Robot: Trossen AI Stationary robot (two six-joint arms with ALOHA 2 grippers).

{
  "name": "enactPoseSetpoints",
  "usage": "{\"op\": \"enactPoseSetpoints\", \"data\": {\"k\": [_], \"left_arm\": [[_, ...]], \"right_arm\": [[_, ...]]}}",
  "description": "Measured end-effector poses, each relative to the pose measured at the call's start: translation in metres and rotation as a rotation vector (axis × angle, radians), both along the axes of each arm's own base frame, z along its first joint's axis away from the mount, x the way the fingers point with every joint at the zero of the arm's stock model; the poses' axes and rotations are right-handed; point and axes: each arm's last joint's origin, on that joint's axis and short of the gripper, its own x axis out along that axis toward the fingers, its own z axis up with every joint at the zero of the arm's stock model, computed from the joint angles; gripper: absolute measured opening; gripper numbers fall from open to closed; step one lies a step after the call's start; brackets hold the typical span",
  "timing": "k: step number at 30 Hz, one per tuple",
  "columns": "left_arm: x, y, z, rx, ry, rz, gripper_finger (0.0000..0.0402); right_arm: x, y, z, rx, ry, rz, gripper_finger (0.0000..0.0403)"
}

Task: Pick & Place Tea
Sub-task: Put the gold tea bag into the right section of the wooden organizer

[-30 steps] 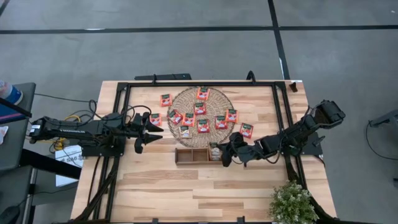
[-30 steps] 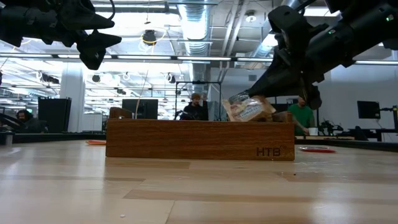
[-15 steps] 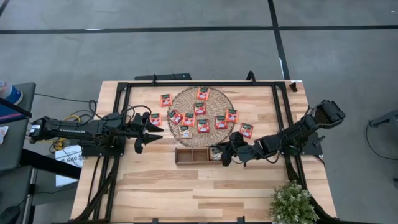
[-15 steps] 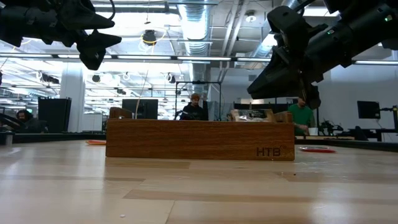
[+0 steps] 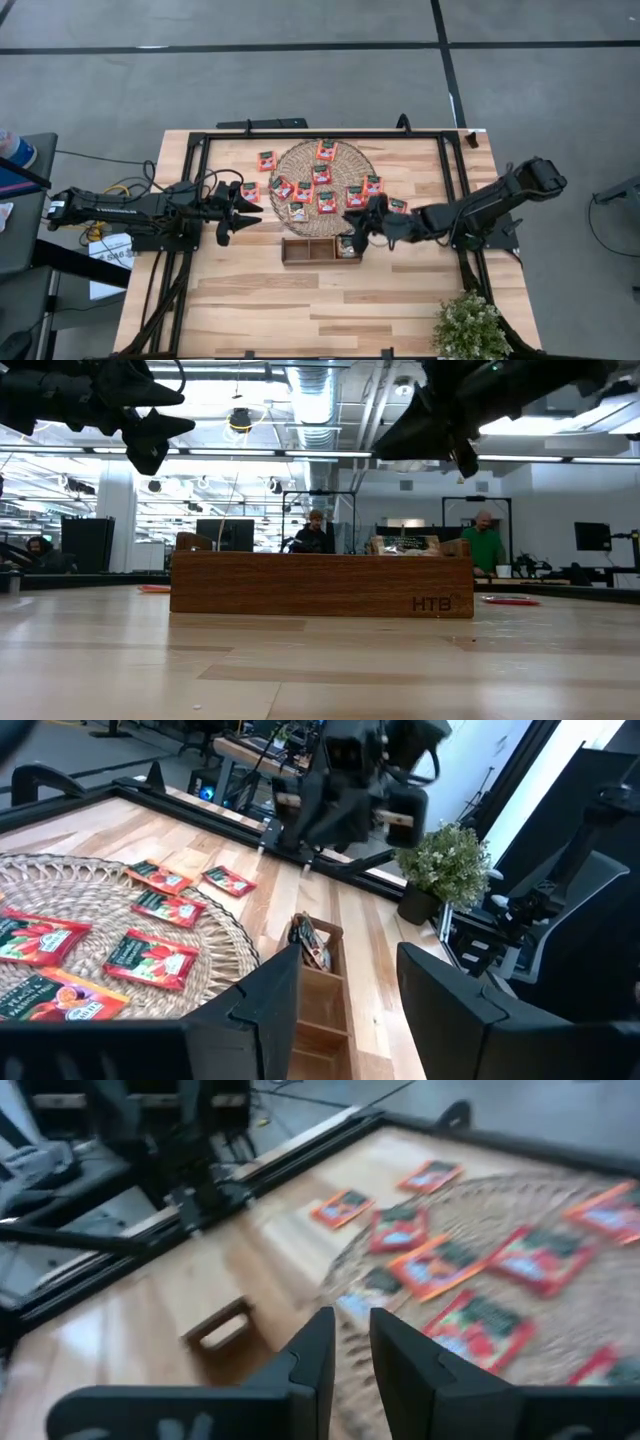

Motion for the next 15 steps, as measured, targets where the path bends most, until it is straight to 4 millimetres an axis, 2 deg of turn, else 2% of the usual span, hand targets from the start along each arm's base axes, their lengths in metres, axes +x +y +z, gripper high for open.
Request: {"op": "enactPoseSetpoints", "data": {"k": [8, 12, 15], "left_arm": [[0.0, 0.0, 0.0, -0.094, 0.008, 0.004, 0.0158], [0.0, 0.0, 0.0, -0.099, 0.008, 0.008, 0.0158], [0.0, 0.002, 0.0, -0.167, 0.0, 0.091, 0.0158]], "right_arm": [[-0.004, -0.035, 0.016, -0.016, 0.006, 0.045, 0.006], [-0.006, -0.046, 0.02, -0.019, 0.007, 0.04, 0.006], [-0.008, -0.05, 0.024, -0.039, 0.003, 0.05, 0.006]]}}
